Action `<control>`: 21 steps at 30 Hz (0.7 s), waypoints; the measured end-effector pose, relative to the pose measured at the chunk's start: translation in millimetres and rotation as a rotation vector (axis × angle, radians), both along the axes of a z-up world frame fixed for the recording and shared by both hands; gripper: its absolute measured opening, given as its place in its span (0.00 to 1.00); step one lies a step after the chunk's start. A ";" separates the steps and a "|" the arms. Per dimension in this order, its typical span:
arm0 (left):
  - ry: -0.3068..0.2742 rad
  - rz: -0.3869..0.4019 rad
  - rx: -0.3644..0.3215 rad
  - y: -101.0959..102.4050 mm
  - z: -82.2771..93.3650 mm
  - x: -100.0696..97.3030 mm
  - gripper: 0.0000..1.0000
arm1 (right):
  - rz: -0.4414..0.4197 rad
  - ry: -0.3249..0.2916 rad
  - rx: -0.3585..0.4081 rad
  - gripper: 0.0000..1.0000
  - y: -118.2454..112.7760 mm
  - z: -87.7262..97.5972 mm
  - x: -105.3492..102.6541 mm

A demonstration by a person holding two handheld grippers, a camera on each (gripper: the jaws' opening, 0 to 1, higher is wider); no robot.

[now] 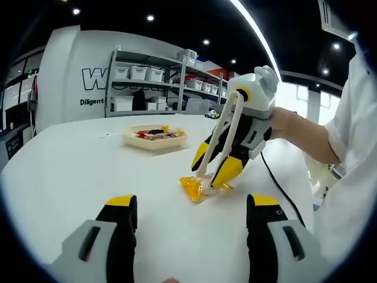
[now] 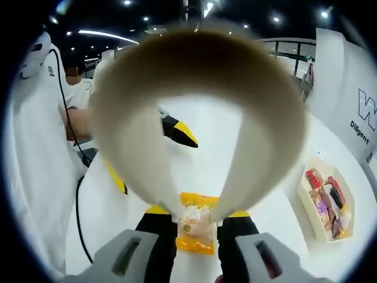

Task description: Place the target food into the container with the food tongs after gripping and lifting it, then release it inside without dropping or visibly crushing the food.

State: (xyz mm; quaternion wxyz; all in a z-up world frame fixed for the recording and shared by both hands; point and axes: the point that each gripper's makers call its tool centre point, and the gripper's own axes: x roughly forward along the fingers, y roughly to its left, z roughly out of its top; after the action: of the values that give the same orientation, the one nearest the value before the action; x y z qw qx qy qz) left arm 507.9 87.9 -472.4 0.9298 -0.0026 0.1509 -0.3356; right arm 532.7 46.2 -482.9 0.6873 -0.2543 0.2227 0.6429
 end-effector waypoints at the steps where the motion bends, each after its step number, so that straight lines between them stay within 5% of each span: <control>1: 0.000 0.000 0.000 0.0 0.0 0.1 0.75 | 0.002 -0.001 -0.002 0.19 0.1 -0.2 -0.2; 21: -0.001 0.001 0.003 -0.2 1.1 0.8 0.75 | 0.027 0.007 0.021 0.13 0.9 0.6 -3.7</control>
State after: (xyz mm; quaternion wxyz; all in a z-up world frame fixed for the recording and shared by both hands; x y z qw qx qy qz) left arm 508.7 87.8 -471.4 0.9301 -0.0010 0.1508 -0.3350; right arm 529.0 47.1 -482.2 0.6807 -0.2478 0.2147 0.6551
